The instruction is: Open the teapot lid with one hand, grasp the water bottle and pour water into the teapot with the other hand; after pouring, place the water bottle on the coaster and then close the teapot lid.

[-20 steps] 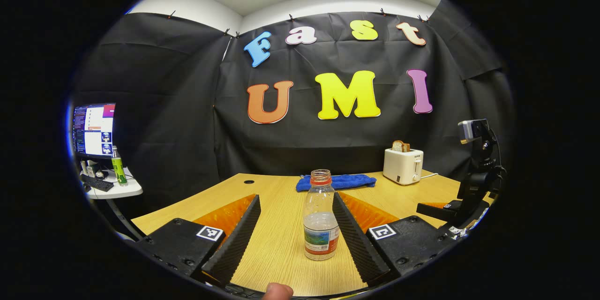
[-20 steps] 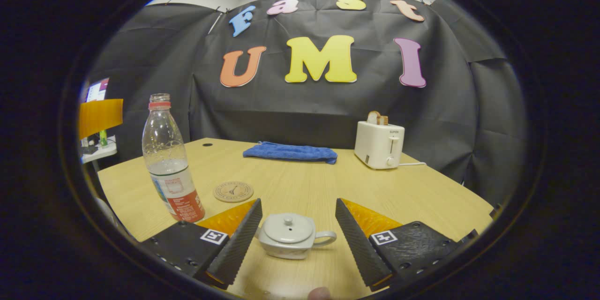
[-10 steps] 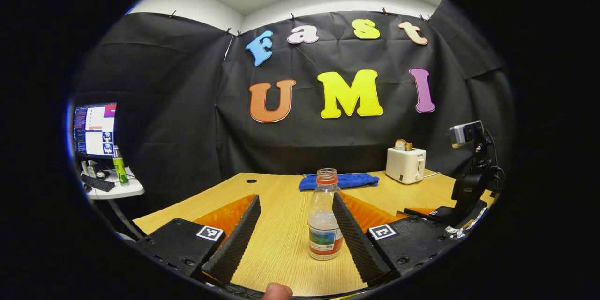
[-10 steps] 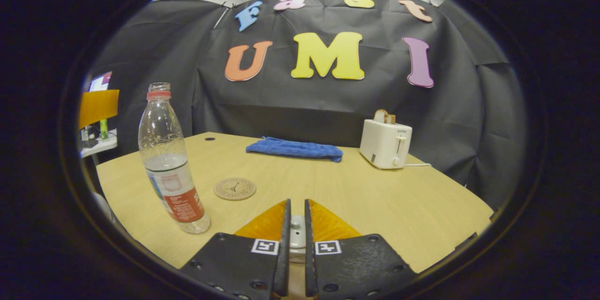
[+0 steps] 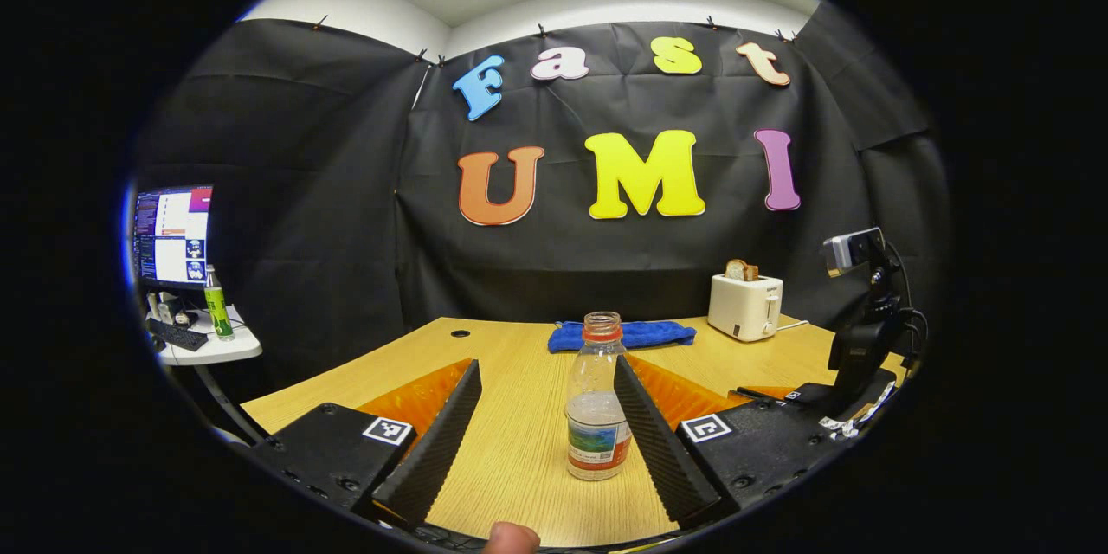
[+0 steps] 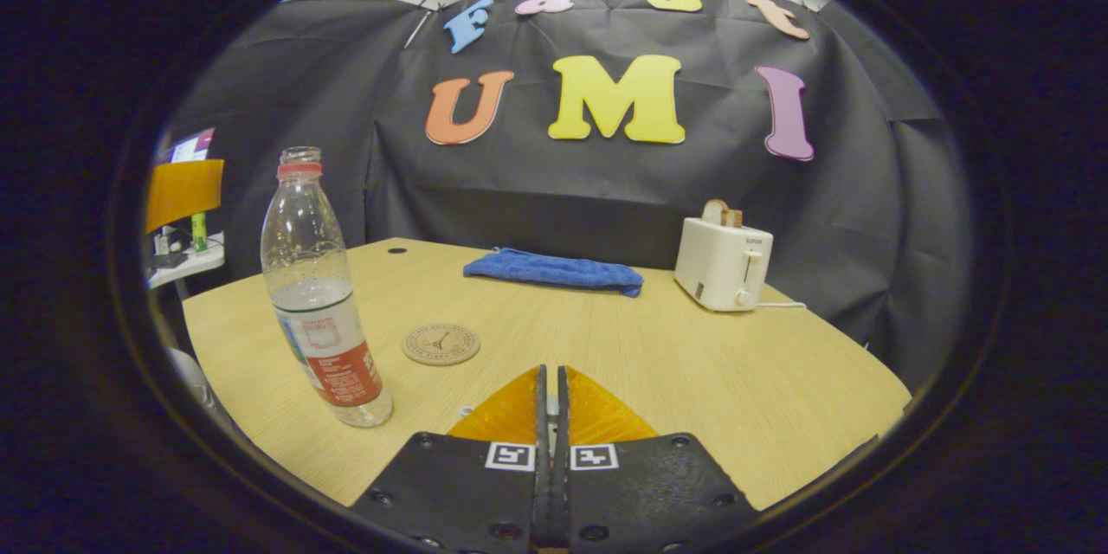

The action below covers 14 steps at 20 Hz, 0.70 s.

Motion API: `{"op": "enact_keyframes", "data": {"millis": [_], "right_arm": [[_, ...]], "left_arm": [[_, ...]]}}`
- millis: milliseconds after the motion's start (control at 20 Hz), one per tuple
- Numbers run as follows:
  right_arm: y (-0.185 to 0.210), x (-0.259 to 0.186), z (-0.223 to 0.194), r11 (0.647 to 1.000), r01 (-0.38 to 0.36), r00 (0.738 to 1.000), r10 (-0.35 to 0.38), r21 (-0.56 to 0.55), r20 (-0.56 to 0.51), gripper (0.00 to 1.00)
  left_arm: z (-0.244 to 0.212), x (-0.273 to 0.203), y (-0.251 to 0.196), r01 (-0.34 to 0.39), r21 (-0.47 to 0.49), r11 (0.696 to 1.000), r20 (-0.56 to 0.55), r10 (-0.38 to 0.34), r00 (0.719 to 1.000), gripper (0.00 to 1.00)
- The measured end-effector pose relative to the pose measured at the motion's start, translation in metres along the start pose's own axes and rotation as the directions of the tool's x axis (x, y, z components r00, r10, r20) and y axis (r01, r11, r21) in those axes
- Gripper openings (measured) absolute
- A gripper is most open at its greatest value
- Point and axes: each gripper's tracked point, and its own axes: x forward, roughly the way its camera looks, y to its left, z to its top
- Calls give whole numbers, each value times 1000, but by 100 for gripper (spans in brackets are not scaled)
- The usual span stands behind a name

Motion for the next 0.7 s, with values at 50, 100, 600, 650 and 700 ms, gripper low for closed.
{"op": "enact_keyframes", "data": {"millis": [50,100,600,650,700], "right_arm": [[1,-1,1,1000,-7,1000,7,2,1,0],[1,-2,6,1000,-8,1000,8,4,12,0],[-11,-28,37,999,-44,996,44,-4,75,0],[-14,-31,38,999,-48,996,48,-7,77,0],[-17,-34,40,999,-52,995,52,-5,84,0]], "left_arm": [[0,0,1,2,-3,1000,-3,-2,1000,97],[-1,0,-2,6,-4,1000,-6,-6,1000,96],[-29,5,-18,43,-68,997,-75,-48,996,97],[-36,5,-24,52,-83,995,-95,-60,994,97],[-43,3,-31,66,-85,994,-118,-76,990,97]]}}
